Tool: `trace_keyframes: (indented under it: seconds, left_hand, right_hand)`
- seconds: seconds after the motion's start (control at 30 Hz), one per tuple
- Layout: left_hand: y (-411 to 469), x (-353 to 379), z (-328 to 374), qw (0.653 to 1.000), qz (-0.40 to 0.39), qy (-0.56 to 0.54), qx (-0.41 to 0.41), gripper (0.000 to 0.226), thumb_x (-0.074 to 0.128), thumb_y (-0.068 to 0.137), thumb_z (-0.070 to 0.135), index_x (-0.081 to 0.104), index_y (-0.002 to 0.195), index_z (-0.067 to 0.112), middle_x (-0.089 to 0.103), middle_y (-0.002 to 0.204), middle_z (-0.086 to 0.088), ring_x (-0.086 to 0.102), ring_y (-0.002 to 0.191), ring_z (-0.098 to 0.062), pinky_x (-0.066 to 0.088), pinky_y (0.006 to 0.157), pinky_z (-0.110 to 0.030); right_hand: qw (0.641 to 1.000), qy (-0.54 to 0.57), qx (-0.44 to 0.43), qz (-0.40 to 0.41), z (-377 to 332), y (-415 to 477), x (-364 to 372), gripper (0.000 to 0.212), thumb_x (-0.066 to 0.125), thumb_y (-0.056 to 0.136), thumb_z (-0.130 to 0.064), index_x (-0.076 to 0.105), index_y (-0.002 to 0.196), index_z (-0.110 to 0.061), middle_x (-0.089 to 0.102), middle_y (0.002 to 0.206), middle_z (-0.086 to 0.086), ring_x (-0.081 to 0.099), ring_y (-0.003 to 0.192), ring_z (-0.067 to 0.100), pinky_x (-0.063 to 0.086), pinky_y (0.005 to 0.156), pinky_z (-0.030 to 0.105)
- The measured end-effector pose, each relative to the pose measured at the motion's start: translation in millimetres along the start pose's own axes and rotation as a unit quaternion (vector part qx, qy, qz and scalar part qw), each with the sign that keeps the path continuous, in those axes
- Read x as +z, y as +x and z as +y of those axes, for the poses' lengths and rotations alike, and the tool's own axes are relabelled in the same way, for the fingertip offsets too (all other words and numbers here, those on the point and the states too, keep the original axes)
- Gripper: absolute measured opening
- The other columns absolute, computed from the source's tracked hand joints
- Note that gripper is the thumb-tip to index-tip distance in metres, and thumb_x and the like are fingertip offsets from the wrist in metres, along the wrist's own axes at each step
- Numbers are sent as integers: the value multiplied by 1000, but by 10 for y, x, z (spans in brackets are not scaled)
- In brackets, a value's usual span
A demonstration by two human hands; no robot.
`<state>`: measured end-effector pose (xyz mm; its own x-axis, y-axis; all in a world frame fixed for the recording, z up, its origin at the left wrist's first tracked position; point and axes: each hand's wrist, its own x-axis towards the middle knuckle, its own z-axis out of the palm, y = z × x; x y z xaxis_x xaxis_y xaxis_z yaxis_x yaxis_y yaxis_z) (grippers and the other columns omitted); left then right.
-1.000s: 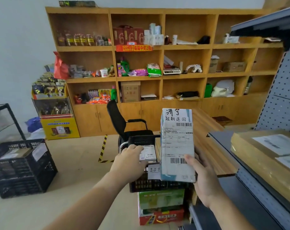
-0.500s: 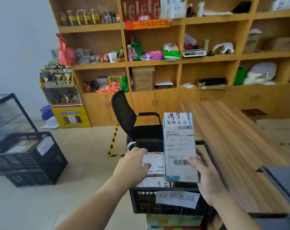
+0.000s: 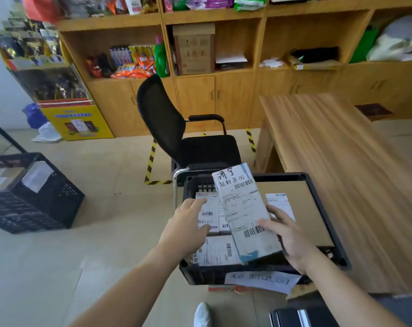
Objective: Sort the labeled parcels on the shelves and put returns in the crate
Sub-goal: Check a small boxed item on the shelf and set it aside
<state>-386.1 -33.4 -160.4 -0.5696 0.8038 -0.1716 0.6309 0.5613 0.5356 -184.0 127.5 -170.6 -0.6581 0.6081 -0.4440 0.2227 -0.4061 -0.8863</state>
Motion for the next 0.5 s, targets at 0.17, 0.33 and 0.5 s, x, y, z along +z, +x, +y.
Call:
trace_keyframes:
  seconds: [0.17, 0.33, 0.5]
  left_hand:
    - [360, -55, -242, 994, 23, 20, 108, 78, 73, 89, 25, 29, 151, 40, 24, 156, 12, 17, 148, -13, 18, 125, -38]
    - [659, -53, -449, 949, -84, 184, 240, 90, 66, 81, 31, 15, 155, 42, 10, 165, 7, -1, 154, -20, 2, 124, -62]
    - [782, 38, -489, 922, -137, 223, 285, 93, 68, 75, 40, 19, 154, 37, 23, 156, 6, 14, 150, -19, 8, 125, -57]
  right_hand:
    - [993, -88, 65, -35, 36, 366, -9, 50, 78, 84, -12, 65, 130, -28, 78, 114, -3, 75, 101, 26, 56, 95, 50]
    - [972, -173, 130, -94, -22, 695, 45, 58, 81, 70, -23, 69, 126, -32, 78, 110, -1, 76, 98, 25, 58, 87, 40]
    - [939, -235, 187, -165, -202, 1003, 117, 43, 77, 85, -11, 71, 122, -33, 79, 107, -4, 75, 92, 16, 58, 78, 28]
